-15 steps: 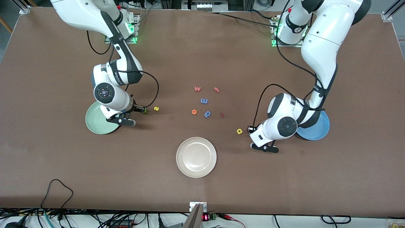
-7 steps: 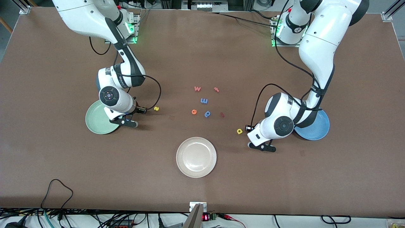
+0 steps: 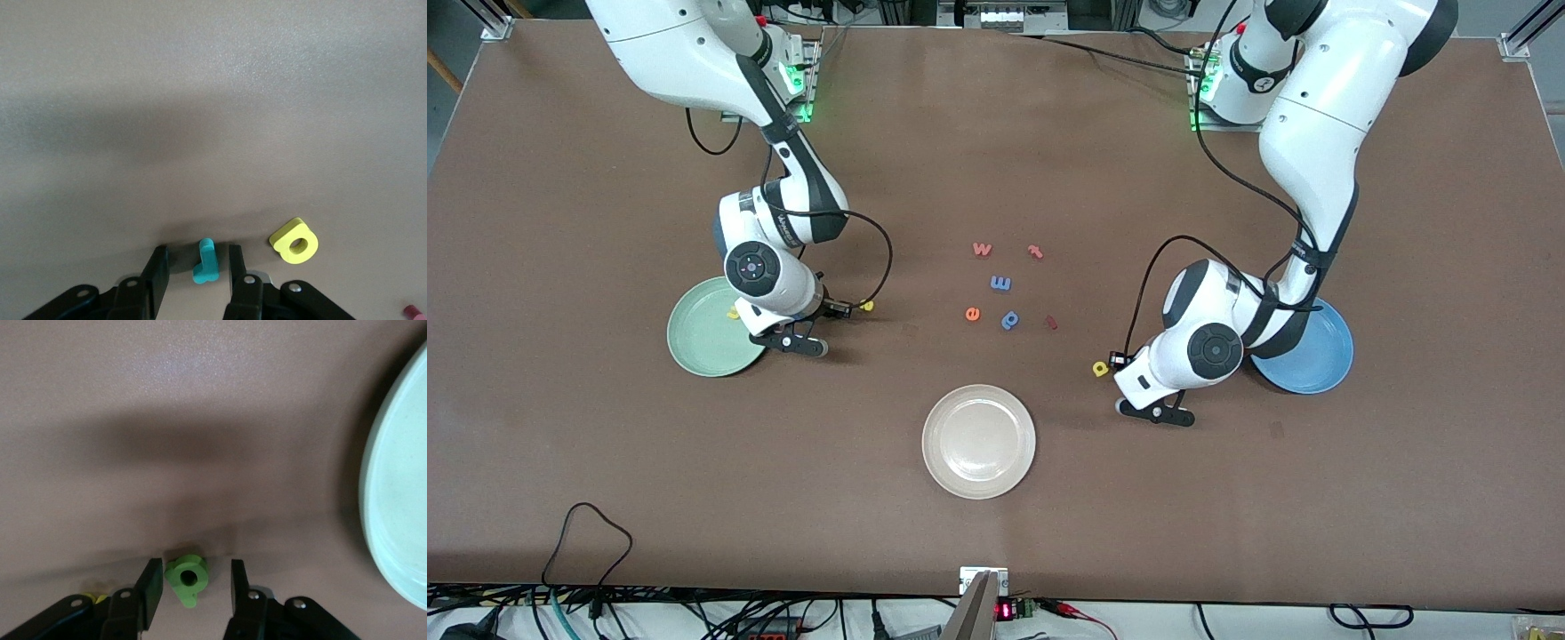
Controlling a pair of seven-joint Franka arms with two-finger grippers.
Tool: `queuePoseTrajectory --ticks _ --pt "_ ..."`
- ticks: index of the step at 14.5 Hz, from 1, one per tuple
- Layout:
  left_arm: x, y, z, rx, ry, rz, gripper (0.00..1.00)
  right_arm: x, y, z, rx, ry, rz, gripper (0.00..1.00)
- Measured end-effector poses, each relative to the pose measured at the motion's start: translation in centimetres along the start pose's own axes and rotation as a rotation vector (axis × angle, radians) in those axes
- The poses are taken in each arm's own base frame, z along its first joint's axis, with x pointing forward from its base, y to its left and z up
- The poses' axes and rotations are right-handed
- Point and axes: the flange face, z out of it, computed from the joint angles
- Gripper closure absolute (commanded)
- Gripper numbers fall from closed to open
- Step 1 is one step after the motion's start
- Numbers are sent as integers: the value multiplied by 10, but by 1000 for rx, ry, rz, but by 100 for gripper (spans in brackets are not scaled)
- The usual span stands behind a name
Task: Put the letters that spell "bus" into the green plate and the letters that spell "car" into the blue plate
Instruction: 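Grasp a teal letter with the left gripper while the right gripper grasps green p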
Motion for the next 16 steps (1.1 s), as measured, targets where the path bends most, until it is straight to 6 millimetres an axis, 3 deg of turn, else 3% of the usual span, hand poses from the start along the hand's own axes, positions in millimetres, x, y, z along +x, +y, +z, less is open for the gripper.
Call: queuePoseTrajectory --ticks 10,16 --pt "-1 8 0 59 14 58 95 -2 -4 4 -2 1 -6 55" --pt "3 0 -3 62 22 48 99 -2 -5 4 -1 3 -7 64"
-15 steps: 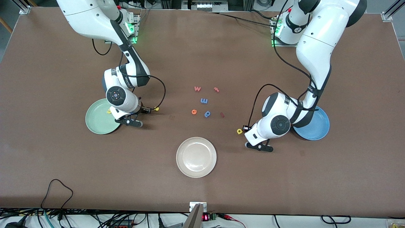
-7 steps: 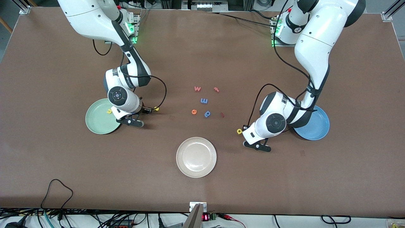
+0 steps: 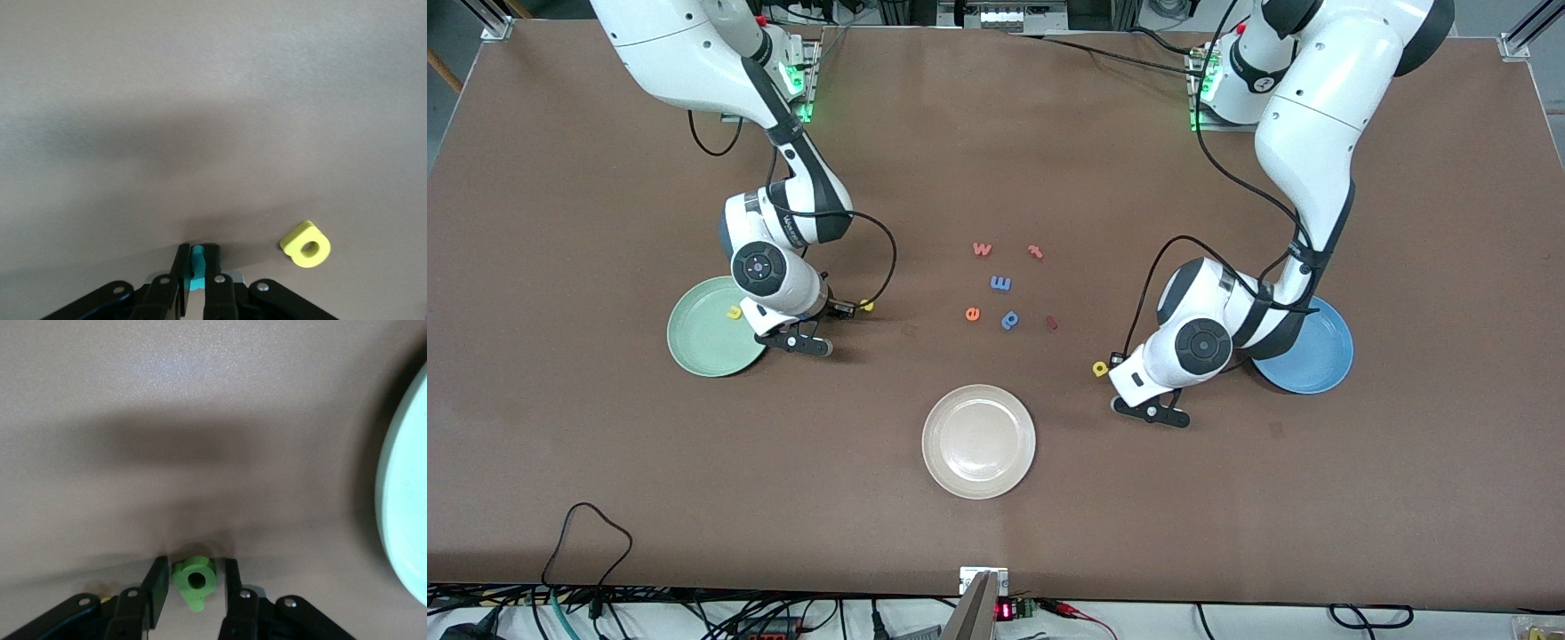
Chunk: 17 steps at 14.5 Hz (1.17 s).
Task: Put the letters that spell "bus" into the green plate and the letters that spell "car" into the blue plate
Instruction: 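Release the teal letter on the blue plate while the right gripper drops p on green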
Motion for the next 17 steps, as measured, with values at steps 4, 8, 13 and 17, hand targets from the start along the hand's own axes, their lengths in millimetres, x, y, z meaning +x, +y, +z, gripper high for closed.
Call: queuePoseTrajectory --ticks 4,8,13,17 --pt "6 -13 -15 -1 25 -17 99 0 -2 -1 2 3 0 92" --pt "8 -66 -59 11 22 1 99 -1 -2 -1 2 3 0 98" --pt "-13 -188 -117 11 -32 3 99 15 25 -35 14 7 -60 98" --pt "-40 -272 -98 -18 -91 -48 99 40 124 -93 35 -44 -158 98"
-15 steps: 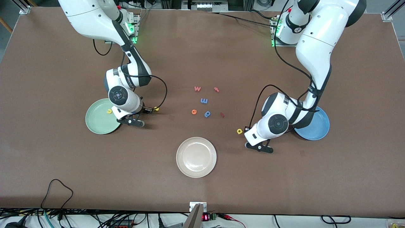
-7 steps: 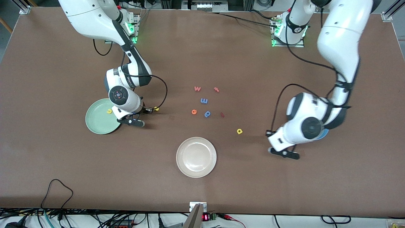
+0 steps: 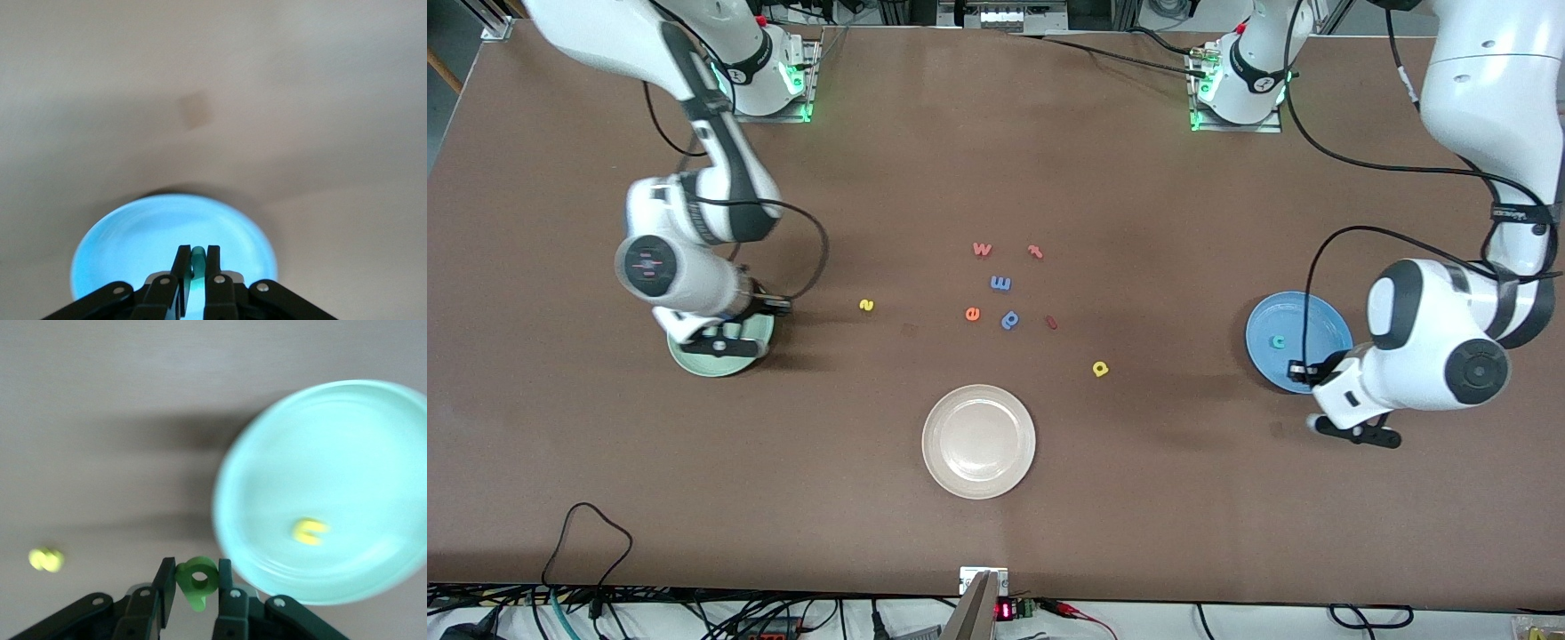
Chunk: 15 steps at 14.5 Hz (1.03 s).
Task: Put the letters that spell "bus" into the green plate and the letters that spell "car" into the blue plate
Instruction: 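Release the teal letter on the blue plate while the right gripper drops p on green, then move both grippers back over the remaining letters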
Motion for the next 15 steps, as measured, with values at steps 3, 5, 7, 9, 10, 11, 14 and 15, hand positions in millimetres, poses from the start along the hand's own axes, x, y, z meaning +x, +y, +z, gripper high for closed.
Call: queuePoseTrajectory --ticks 3,5,7,9,10,11,14,15 --pt "-21 -34 32 -28 -67 -22 90 2 63 6 19 -31 -20 96" --pt "-30 -36 50 -39 -104 -26 43 3 71 29 19 -62 -15 68" --pt "-32 -35 55 -42 -115 -25 0 5 69 47 15 -78 -18 32" --pt "-33 -33 55 -44 -118 -21 6 6 68 50 15 -80 -21 19" --pt "-33 -31 53 -46 -125 -13 23 6 66 47 15 -75 -24 6" --pt "-33 -28 49 -47 -127 -1 38 7 61 43 16 -67 -31 5" --pt "-22 4 16 -38 -104 46 54 3 17 20 24 -28 -60 4" --pt "-17 24 4 -30 -87 64 54 0 -4 12 22 -16 -50 5"
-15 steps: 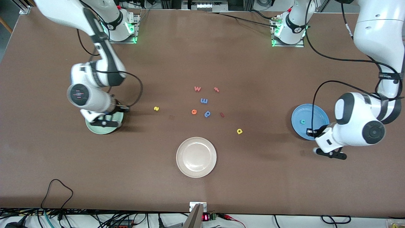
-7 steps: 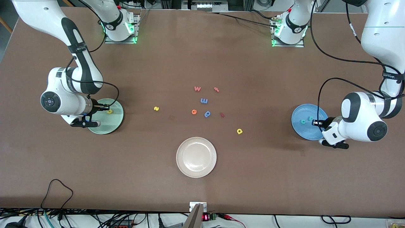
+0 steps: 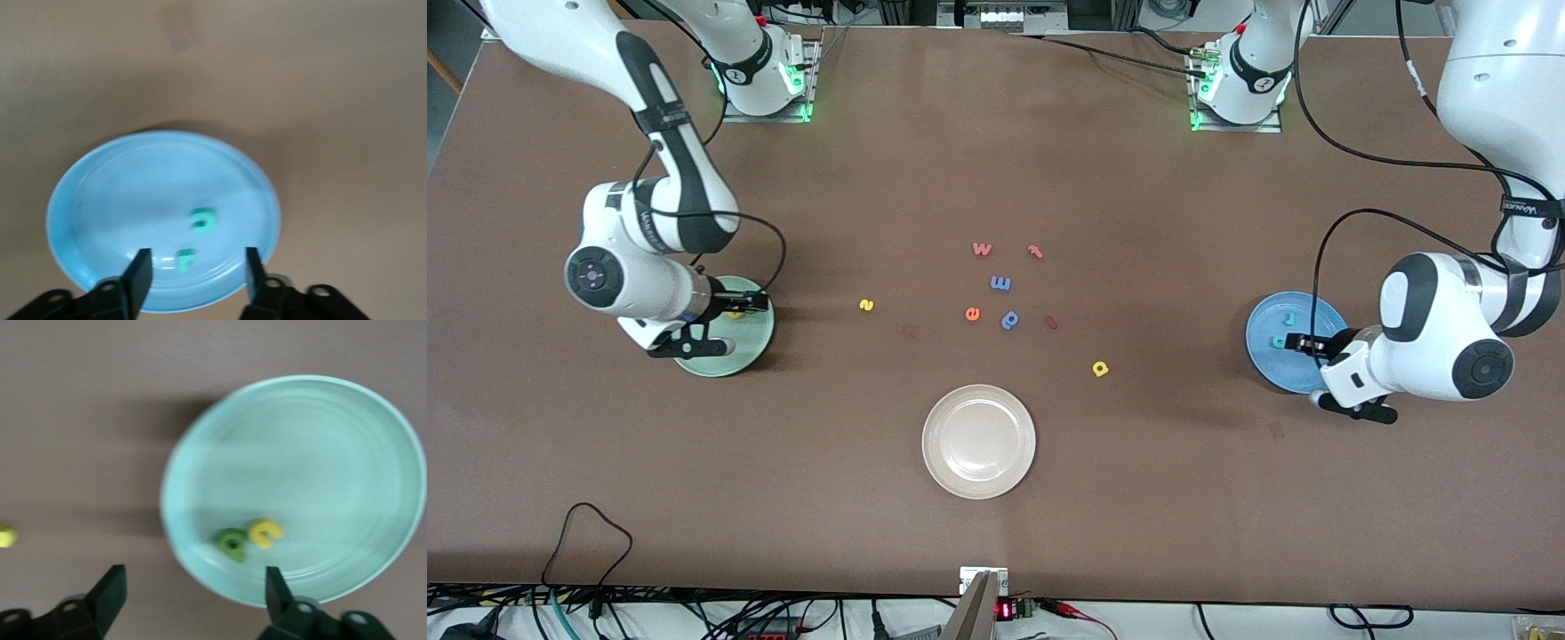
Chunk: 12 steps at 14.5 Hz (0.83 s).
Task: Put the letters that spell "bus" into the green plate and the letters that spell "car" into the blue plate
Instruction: 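Move both grippers back over the remaining letters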
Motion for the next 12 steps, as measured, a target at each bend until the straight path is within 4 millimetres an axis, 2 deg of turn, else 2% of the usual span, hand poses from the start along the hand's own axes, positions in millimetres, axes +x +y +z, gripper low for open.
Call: queuePoseTrajectory --ticks 2,3,5,7,9,12 --pt "13 49 -13 -3 26 25 54 -8 -44 -5 -10 11 23 9" --pt "19 79 -14 -15 31 31 54 -14 -66 -4 -17 14 42 15" --pt "33 141 -10 -25 58 62 54 -24 -107 -1 -25 29 70 32" --pt "47 192 1 -19 112 100 54 -30 -138 7 -27 50 72 43" --pt "58 224 22 -23 149 98 55 -33 -156 21 -29 58 55 43" --pt "67 251 53 -31 163 88 55 -32 -164 41 -32 59 42 44"
